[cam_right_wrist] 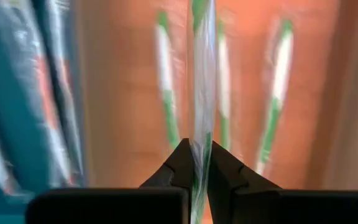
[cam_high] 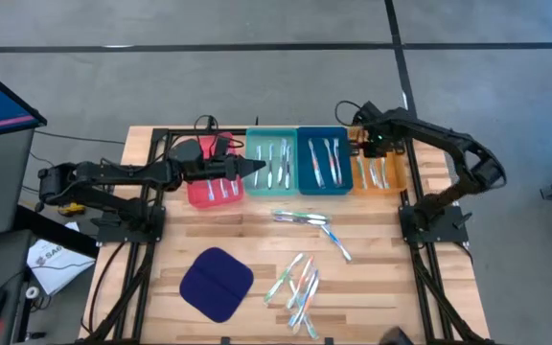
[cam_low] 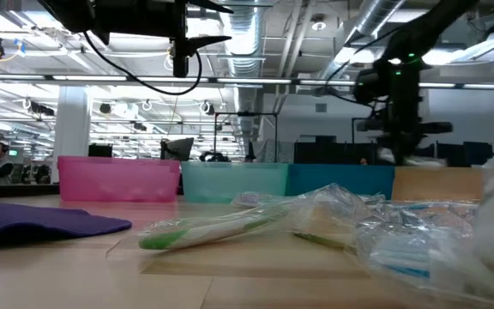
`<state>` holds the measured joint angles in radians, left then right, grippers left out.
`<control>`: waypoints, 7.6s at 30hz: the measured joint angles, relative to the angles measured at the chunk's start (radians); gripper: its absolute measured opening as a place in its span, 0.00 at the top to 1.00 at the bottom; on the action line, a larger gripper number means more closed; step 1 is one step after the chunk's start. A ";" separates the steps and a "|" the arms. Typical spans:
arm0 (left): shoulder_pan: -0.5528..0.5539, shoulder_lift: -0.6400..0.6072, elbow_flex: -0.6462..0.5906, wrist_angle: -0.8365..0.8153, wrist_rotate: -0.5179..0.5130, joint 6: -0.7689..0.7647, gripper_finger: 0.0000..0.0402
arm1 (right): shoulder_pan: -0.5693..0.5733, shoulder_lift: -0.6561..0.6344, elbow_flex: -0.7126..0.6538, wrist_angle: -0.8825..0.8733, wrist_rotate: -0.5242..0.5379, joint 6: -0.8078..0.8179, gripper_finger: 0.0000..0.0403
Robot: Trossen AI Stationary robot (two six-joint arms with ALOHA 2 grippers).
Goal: Pick & Place Toothbrushes
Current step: Put the green toothbrush into the orange bin, then put the orange toothbrush into the blue bin
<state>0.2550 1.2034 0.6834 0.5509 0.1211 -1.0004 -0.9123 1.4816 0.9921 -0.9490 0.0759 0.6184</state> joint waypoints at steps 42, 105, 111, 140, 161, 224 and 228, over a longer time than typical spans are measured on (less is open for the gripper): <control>0.035 0.000 0.000 0.007 -0.125 0.001 0.56 | -0.161 -0.099 -0.229 0.019 0.168 -0.091 0.86; 0.041 0.000 0.000 0.018 -0.225 0.047 0.56 | 0.216 -0.553 -0.189 0.636 -0.607 -0.034 0.52; 0.038 0.000 0.000 0.019 -0.193 0.044 0.56 | 0.267 -0.553 -0.189 0.844 -0.622 0.085 0.52; -0.080 0.000 0.000 0.012 0.632 -0.108 0.56 | 0.730 -0.468 -0.189 1.066 -0.348 0.452 0.63; -0.217 0.000 0.000 0.007 0.696 -0.081 0.56 | 0.994 -0.056 -0.189 1.273 -0.098 0.820 0.71; -0.224 -0.150 -0.001 0.062 0.540 -0.124 0.56 | 1.223 -0.084 0.096 0.986 -0.255 0.061 0.82; -0.224 -0.150 -0.001 0.062 0.539 -0.123 0.56 | 1.229 -0.054 0.224 0.674 -0.255 -0.268 0.82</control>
<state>0.0307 1.0534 0.6827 0.6125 0.6601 -1.1233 0.3167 1.4278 1.2163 -0.2752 -0.1791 0.3508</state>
